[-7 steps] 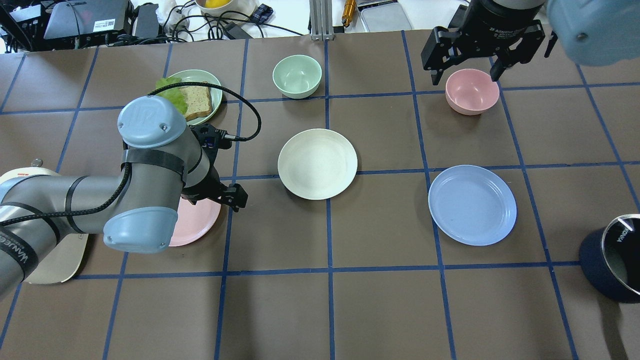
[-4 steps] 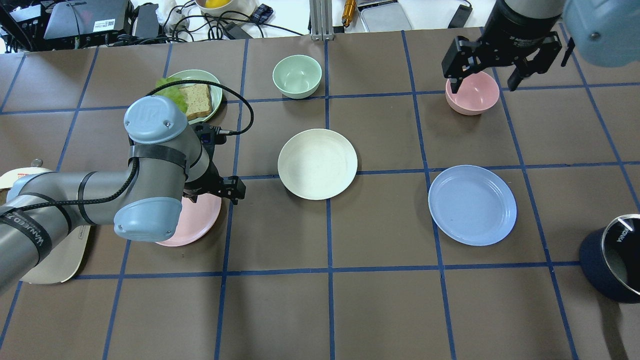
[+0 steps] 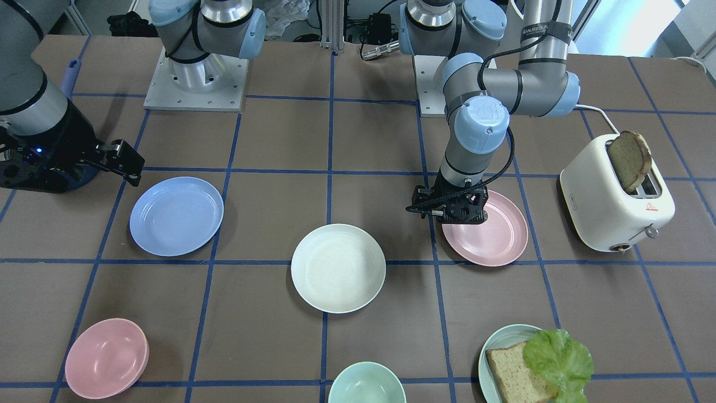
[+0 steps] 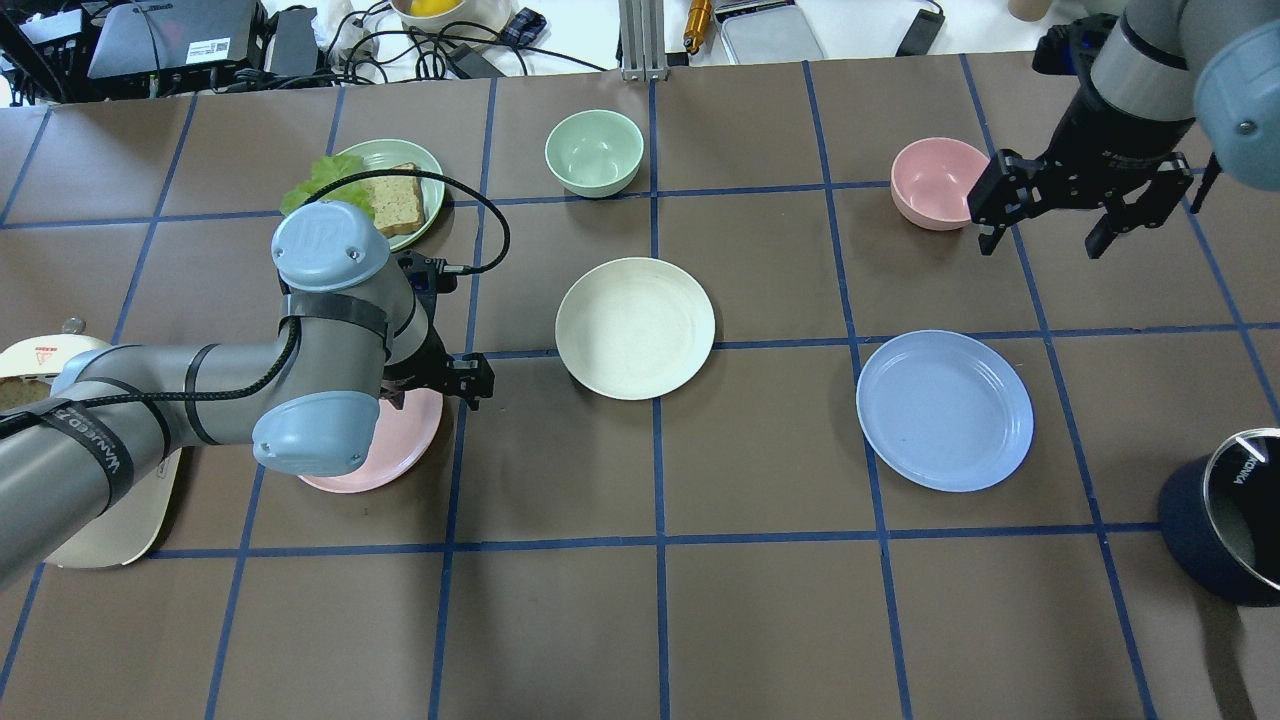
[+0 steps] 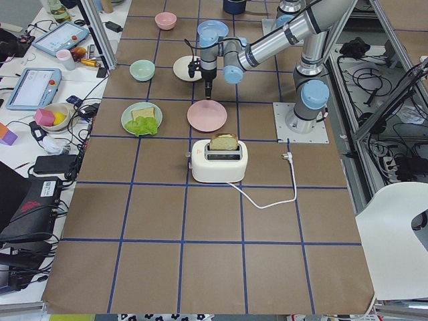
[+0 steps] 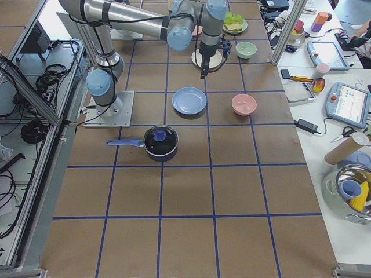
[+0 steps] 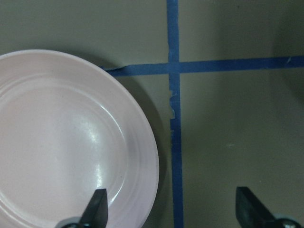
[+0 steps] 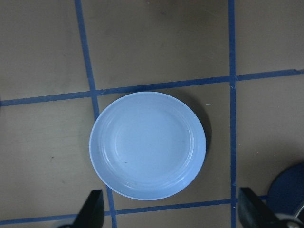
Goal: Stack three plates with pink and blue
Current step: 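Grip the pink plate rim with left gripper while right gripper reaches blue plate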
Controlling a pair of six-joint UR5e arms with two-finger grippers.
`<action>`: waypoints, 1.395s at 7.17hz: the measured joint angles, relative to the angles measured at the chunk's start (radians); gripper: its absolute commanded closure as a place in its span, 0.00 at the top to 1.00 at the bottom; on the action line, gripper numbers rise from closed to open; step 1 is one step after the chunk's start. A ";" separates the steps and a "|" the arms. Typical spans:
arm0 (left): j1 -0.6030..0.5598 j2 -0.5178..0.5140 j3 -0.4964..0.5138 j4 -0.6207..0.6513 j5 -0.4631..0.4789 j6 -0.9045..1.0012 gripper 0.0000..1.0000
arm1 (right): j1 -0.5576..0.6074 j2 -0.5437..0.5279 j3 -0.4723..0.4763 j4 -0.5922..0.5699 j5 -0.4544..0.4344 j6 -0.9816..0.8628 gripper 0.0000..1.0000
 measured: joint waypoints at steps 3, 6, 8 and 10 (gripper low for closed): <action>0.000 -0.036 -0.003 0.019 0.003 0.002 0.65 | -0.107 0.017 0.131 -0.158 -0.003 -0.119 1.00; 0.001 -0.060 -0.001 0.045 0.007 0.008 0.53 | -0.125 0.097 0.219 -0.343 0.006 -0.149 1.00; 0.000 -0.071 0.000 0.049 0.037 0.012 0.45 | -0.128 0.131 0.265 -0.358 0.006 -0.152 1.00; 0.000 -0.081 0.001 0.050 0.059 0.014 0.37 | -0.146 0.142 0.321 -0.370 0.006 -0.154 1.00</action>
